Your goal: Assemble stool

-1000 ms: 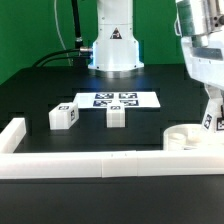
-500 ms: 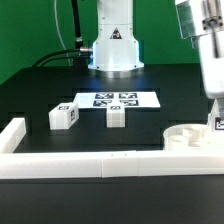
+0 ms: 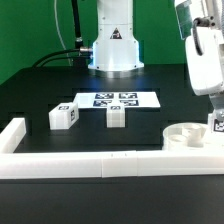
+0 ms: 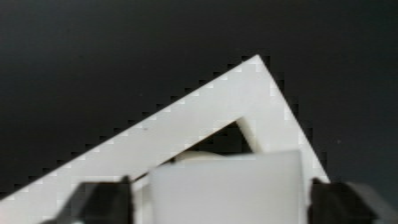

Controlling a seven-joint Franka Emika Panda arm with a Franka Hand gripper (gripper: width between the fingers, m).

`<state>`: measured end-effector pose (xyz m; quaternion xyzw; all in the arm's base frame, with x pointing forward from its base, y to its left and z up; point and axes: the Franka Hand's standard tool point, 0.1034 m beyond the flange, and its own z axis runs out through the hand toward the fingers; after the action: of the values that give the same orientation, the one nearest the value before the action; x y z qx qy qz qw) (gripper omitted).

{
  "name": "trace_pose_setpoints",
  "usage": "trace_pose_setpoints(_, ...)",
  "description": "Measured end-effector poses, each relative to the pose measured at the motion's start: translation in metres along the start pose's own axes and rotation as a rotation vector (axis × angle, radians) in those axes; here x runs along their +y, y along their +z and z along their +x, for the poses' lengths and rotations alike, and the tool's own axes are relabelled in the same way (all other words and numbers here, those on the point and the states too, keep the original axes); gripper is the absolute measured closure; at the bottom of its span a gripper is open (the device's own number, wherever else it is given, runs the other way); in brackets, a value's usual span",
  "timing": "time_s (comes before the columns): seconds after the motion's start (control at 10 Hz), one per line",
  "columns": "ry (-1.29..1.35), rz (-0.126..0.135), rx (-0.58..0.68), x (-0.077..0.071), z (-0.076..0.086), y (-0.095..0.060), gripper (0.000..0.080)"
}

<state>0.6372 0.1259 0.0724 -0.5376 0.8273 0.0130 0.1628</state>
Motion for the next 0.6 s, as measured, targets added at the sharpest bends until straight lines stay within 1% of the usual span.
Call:
trace_pose_setpoints(0.1, -0.138, -0.018, -0.010, 0.001, -0.005, -0.006, 0.0178)
trace_pose_setpoints(0.2, -0.271, -0.030, -0.020, 0.002, -0.008, -0.012, 0.0158)
trace_pose_setpoints(0.3, -0.438, -0.048, -0.034, 0.003, -0.010, -0.018, 0.0151)
trace_pose_setpoints(0.4, -0.564, -0.059, -0.044, 0.003, -0.011, -0.021, 0.0151)
trace_pose_setpoints(0.5, -0.699, -0.080, -0.054, 0.007, -0.012, -0.019, 0.0151)
trace_pose_setpoints(0.6, -0.752, -0.078, -0.055, 0.007, -0.011, -0.019, 0.0151)
